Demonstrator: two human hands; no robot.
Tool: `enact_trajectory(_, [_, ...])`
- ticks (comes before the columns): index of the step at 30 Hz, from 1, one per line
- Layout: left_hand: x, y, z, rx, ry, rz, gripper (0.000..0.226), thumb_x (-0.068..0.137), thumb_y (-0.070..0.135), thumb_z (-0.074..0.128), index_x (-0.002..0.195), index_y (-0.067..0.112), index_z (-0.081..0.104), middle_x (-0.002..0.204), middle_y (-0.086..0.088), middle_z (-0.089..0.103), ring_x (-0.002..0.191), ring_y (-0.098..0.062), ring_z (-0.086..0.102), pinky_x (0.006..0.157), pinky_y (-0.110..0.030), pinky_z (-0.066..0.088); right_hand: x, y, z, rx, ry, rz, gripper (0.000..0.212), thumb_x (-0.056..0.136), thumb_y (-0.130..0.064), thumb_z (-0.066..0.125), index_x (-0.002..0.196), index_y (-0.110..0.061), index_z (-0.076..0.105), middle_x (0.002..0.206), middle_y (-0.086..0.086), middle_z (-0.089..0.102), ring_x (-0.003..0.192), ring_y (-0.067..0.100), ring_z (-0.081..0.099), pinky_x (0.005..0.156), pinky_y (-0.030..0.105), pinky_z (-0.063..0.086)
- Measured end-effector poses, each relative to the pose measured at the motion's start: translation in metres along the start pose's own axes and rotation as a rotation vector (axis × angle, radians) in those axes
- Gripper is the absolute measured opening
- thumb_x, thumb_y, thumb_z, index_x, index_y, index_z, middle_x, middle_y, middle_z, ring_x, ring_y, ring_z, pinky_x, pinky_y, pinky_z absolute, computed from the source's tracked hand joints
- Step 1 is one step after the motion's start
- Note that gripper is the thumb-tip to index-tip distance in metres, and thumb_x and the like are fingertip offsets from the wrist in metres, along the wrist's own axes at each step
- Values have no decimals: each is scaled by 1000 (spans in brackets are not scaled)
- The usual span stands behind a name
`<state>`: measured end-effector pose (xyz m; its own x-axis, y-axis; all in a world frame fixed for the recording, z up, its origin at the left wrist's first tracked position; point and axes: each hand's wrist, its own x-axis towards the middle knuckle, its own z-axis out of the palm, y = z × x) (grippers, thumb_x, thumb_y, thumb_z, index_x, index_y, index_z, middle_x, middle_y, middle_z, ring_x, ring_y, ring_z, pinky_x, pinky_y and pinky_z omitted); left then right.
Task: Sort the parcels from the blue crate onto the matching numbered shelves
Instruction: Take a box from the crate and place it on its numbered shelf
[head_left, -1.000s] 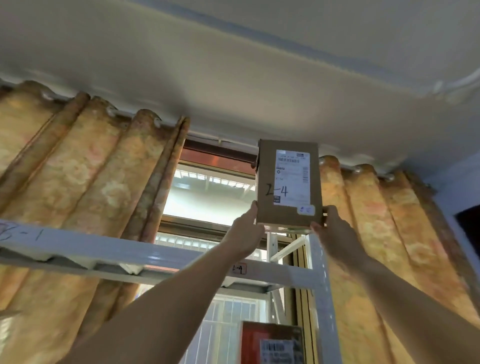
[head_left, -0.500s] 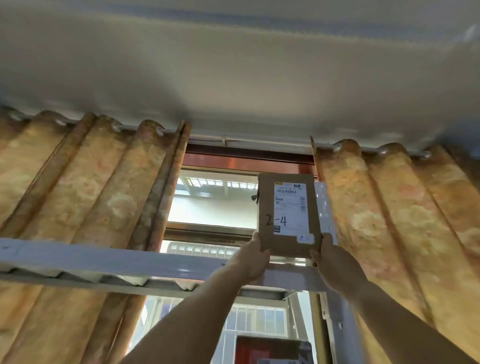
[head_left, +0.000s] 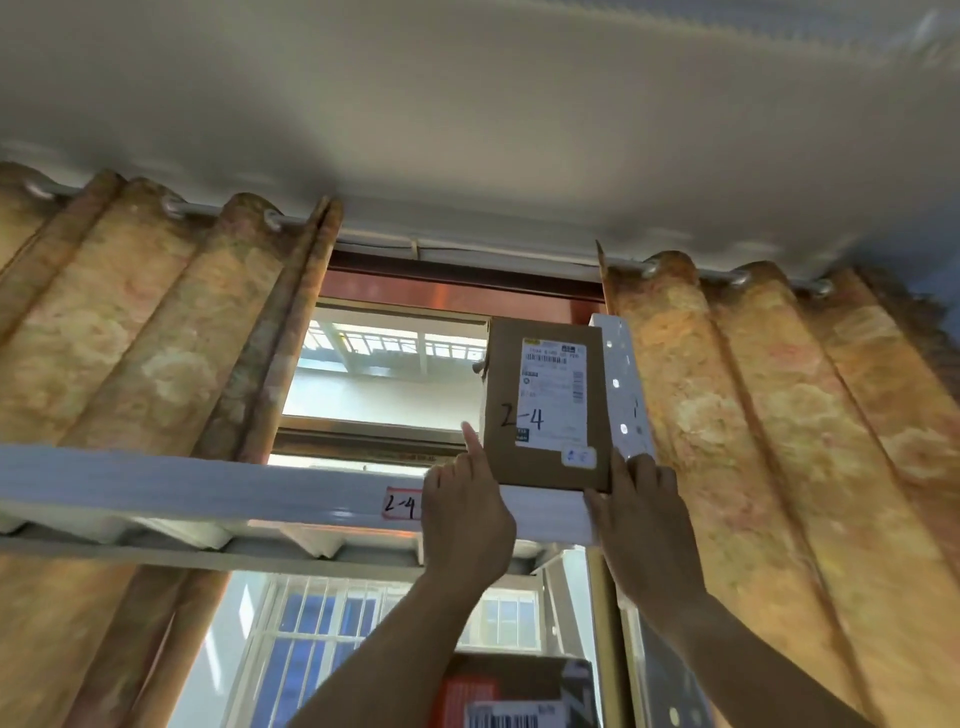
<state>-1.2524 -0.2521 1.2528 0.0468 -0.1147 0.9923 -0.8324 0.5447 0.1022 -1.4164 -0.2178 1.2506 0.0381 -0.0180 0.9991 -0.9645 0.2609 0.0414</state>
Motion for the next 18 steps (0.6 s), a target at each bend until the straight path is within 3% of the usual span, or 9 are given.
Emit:
enact_trajectory(1, [1, 0, 3, 23, 14, -4, 70, 94, 23, 40, 149, 4, 1, 122, -6, 56, 111, -21, 51, 103, -33, 35, -3, -3, -1, 1, 38, 13, 39, 85, -25, 59, 119, -4, 58, 98, 14, 58, 85, 32, 53, 63, 40, 50])
enact_trajectory(3, [0, 0, 4, 51, 24, 17, 72, 95, 24, 41, 149, 2, -1, 122, -6, 56, 110, -21, 51, 104, -33, 35, -8, -10, -3, -30, 101, 31, 47, 72, -16, 74, 113, 3, 61, 90, 18, 59, 77, 34, 55, 53, 40, 50])
enact_trajectory(6, [-3, 0, 6, 52, 12, 38, 73, 94, 24, 43, 149, 2, 1, 126, -6, 53, 114, -20, 49, 106, -32, 31, -10, -13, 1, -88, 46, 55, 53, 75, -17, 70, 121, 5, 58, 95, 19, 59, 81, 35, 55, 56, 41, 49])
enact_trajectory(9, [-4, -3, 8, 7, 24, 37, 75, 92, 21, 45, 150, 7, -1, 144, -9, 40, 124, -23, 43, 111, -35, 27, -12, -15, 1, -116, 11, 75, 54, 74, -18, 70, 123, 2, 57, 97, 18, 58, 84, 34, 55, 58, 40, 48])
enact_trajectory(12, [-7, -7, 8, -54, 19, 91, 79, 93, 20, 45, 150, 30, -10, 157, -13, 16, 135, -28, 31, 113, -39, 23, -16, -17, -1, -96, 39, 60, 51, 76, -18, 70, 122, -2, 59, 97, 16, 58, 83, 34, 56, 59, 40, 48])
enact_trajectory(14, [-8, -8, 6, -24, -5, 129, 78, 93, 21, 47, 148, 39, -6, 158, -13, 12, 139, -30, 25, 115, -41, 20, -19, -17, -1, -73, 42, 34, 51, 76, -18, 70, 124, -5, 58, 99, 15, 59, 84, 33, 55, 59, 40, 48])
enact_trajectory(18, [-9, -9, 3, 35, -81, 117, 78, 93, 25, 48, 149, 34, -5, 159, -11, 5, 143, -29, 16, 117, -40, 14, -26, -14, 2, -104, 47, -46, 51, 78, -20, 67, 127, -7, 58, 111, 15, 62, 92, 33, 57, 65, 40, 48])
